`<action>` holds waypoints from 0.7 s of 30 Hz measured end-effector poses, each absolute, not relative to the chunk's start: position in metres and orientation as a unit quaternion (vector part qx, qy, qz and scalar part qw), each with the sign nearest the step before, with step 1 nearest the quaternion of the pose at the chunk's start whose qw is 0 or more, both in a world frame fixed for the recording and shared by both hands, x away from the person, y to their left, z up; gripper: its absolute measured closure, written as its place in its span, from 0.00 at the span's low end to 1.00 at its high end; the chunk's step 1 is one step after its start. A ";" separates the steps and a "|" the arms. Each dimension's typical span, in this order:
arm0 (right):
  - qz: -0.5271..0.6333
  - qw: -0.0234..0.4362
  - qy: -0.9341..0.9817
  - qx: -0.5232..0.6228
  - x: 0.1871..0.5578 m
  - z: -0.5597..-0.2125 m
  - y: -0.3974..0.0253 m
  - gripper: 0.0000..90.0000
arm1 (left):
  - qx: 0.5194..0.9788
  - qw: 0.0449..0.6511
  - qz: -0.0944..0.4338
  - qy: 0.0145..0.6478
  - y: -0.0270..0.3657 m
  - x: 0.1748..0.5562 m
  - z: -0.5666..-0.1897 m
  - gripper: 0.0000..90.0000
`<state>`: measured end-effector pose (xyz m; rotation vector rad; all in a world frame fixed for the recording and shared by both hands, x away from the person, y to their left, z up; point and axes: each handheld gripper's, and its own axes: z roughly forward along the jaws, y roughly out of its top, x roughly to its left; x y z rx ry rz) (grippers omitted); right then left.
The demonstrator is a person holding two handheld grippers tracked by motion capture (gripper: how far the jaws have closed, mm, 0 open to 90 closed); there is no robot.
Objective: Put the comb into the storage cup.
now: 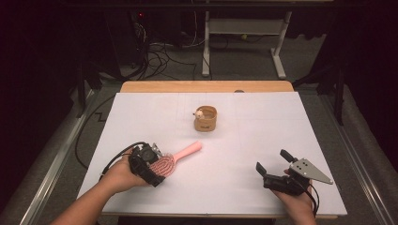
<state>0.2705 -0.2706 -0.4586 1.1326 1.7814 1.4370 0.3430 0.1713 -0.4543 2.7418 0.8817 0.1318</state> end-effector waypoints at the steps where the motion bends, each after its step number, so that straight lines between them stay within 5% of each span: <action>1: 0.538 0.289 0.667 0.425 0.270 -0.459 -0.270 0.00 | 0.945 0.124 0.044 0.300 0.170 0.344 -0.454 0.03; 21: 0.538 0.290 0.669 0.423 0.269 -0.459 -0.269 0.00 | 0.958 0.050 -0.001 0.281 0.153 0.361 -0.451 0.08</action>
